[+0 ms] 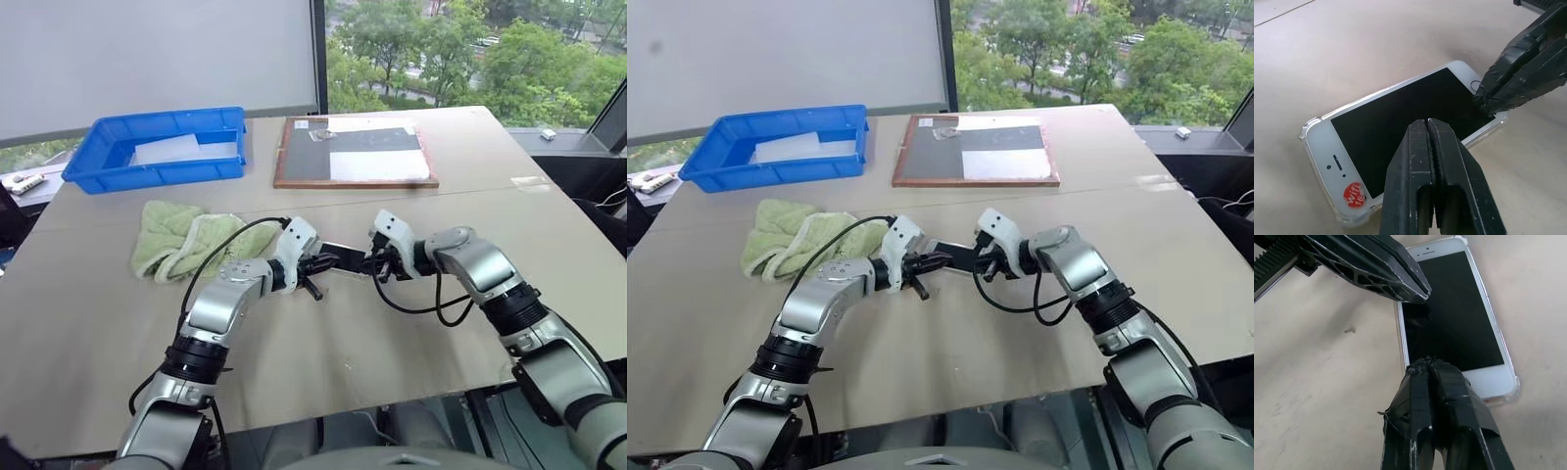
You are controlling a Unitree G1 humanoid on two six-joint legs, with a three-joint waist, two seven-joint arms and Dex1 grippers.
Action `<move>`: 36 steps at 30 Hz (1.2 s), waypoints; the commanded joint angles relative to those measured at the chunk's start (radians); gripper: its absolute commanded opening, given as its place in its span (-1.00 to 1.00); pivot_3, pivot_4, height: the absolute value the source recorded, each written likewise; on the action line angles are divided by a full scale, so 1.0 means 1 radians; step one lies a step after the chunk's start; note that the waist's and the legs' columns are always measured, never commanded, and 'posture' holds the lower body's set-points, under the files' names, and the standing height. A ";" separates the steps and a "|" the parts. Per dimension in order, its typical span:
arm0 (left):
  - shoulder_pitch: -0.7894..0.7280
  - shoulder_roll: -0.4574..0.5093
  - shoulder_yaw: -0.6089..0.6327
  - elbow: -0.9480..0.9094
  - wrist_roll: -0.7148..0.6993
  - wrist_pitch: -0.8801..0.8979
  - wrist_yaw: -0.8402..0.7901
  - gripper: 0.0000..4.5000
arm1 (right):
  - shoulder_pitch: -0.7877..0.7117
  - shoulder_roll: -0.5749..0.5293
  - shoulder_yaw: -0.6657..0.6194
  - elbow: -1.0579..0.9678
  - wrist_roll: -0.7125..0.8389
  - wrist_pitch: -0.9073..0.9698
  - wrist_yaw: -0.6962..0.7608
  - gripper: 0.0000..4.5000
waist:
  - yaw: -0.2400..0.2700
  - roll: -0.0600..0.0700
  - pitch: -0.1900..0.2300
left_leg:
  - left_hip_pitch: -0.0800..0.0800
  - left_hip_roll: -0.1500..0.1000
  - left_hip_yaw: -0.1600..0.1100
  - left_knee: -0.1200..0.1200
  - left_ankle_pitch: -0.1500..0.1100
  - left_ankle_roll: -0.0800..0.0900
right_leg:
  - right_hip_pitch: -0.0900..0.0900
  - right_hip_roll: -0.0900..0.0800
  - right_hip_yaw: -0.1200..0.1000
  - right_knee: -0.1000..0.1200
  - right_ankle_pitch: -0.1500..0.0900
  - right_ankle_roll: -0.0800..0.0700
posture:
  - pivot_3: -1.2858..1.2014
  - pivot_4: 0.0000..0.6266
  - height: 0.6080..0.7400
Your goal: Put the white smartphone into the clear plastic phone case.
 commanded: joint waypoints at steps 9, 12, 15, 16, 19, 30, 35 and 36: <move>-0.009 0.003 0.002 -0.020 0.001 0.001 -0.006 -0.97 | 0.128 -0.004 0.145 0.215 -0.103 0.075 -0.017 -1.00 | 0.001 0.003 -0.002 | -0.001 0.000 0.000 -0.002 0.000 0.000 | 0.000 -0.001 0.000 -0.002 0.000 0.000 | 0.03 -0.52 1.00; -0.009 0.002 0.003 -0.020 0.002 0.002 -0.005 -0.97 | 0.145 -0.008 0.146 0.205 -0.103 0.078 -0.022 -1.00 | 0.001 0.003 -0.002 | -0.001 0.000 -0.001 -0.003 0.000 0.000 | 0.000 -0.002 -0.001 -0.003 0.000 0.000 | 0.03 -0.52 1.00; -0.005 0.002 0.003 -0.024 0.002 0.003 -0.003 -0.97 | 0.158 0.005 0.096 0.180 -0.082 0.049 -0.047 -1.00 | 0.001 0.003 -0.002 | -0.001 0.000 -0.001 -0.003 0.000 0.000 | 0.000 -0.007 -0.001 -0.003 0.000 0.000 | 0.03 -0.52 1.00; -0.003 0.001 0.004 -0.027 0.001 0.004 -0.002 -0.97 | 0.163 0.016 0.063 0.162 -0.068 0.034 -0.061 -1.00 | 0.001 0.003 -0.002 | -0.001 0.000 -0.001 -0.003 0.000 0.000 | 0.000 -0.007 -0.001 -0.004 0.000 0.000 | 0.03 -0.52 1.00; 0.004 0.002 0.009 -0.031 -0.001 0.005 0.002 -0.97 | 0.181 0.038 -0.041 0.075 -0.038 -0.026 -0.109 -1.00 | 0.001 0.005 0.002 | -0.004 0.000 -0.004 -0.004 0.000 -0.001 | -0.001 -0.008 -0.004 -0.006 0.000 0.001 | 0.03 -0.52 1.00; 0.024 0.007 0.014 -0.038 -0.010 0.005 0.006 -0.97 | 0.203 0.030 -0.122 -0.019 -0.038 0.178 -0.290 -1.00 | 0.006 0.015 0.019 | -0.013 -0.005 -0.008 -0.006 0.003 0.004 | -0.005 -0.006 -0.010 -0.011 0.000 0.001 | 0.03 -0.52 1.00; 0.016 0.009 0.011 -0.030 -0.010 0.003 0.003 -0.97 | 0.217 0.034 -0.069 -0.006 -0.037 0.195 -0.280 -1.00 | 0.006 0.013 0.018 | -0.014 -0.004 -0.009 -0.007 0.002 0.004 | -0.005 -0.007 -0.010 -0.013 0.000 0.001 | 0.03 -0.52 1.00; 0.015 0.009 0.011 -0.029 -0.010 0.003 0.003 -0.97 | 0.224 0.028 -0.055 -0.011 -0.039 0.189 -0.273 -1.00 | 0.006 0.013 0.018 | -0.014 -0.004 -0.009 -0.007 0.002 0.003 | -0.005 -0.007 -0.011 -0.014 0.000 0.001 | 0.03 -0.52 1.00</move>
